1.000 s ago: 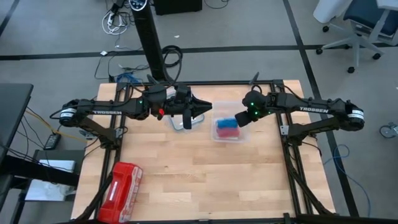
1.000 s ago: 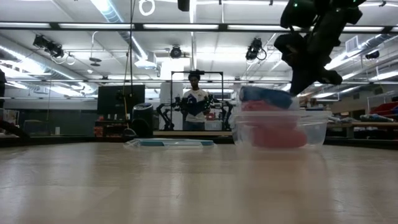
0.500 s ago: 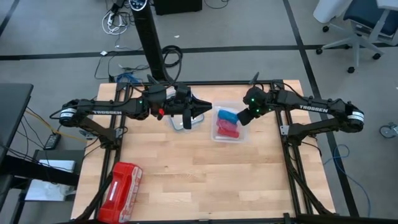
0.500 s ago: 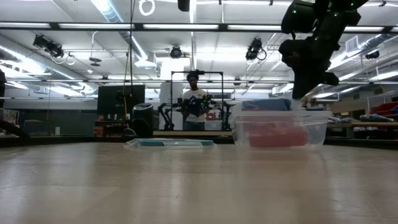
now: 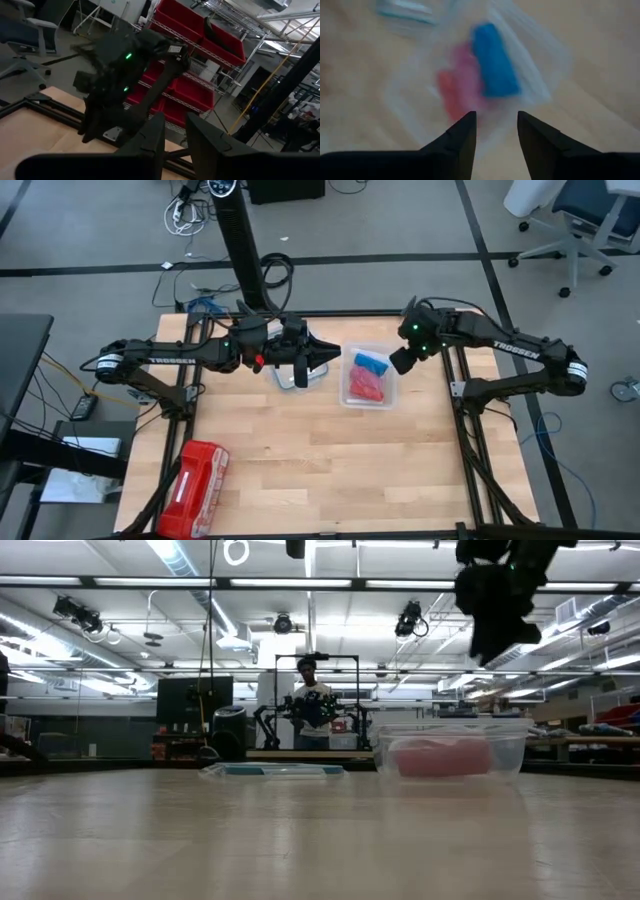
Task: Roll bandage
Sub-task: Put the transparent zip bag into the tupperware
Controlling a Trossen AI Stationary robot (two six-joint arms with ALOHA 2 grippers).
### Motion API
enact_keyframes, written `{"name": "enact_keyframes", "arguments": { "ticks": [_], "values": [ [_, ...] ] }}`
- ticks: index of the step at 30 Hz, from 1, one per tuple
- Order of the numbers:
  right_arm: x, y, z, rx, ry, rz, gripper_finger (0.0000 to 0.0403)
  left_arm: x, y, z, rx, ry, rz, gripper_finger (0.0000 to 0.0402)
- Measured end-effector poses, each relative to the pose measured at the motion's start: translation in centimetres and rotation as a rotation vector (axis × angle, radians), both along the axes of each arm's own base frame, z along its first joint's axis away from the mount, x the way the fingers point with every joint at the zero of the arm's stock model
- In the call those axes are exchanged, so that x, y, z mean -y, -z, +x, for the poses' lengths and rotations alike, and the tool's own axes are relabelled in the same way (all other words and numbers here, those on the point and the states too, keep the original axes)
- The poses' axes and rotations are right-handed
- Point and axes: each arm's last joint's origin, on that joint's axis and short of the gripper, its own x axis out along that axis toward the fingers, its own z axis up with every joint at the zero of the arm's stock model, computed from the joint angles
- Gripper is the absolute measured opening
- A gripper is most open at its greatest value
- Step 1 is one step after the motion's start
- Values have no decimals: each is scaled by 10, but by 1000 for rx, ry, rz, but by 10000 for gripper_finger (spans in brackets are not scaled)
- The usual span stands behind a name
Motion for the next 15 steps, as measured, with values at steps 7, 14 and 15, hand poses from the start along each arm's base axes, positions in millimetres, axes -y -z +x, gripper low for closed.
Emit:
{"name": "enact_keyframes", "arguments": {
  "ticks": [7, 14, 15],
  "values": [
    [-7, 4, 28, 10, -104, 38, 128, 0, 1, 0, -7, -3, 29, 80],
    [-4, 41, 64, -124, -212, 42, 125, -1, 7, 0, -72, -23, 22, 80],
    [-2, 48, 68, -147, -224, 45, 125, -1, 7, 0, -72, -23, 22, 80]
  ]
}}
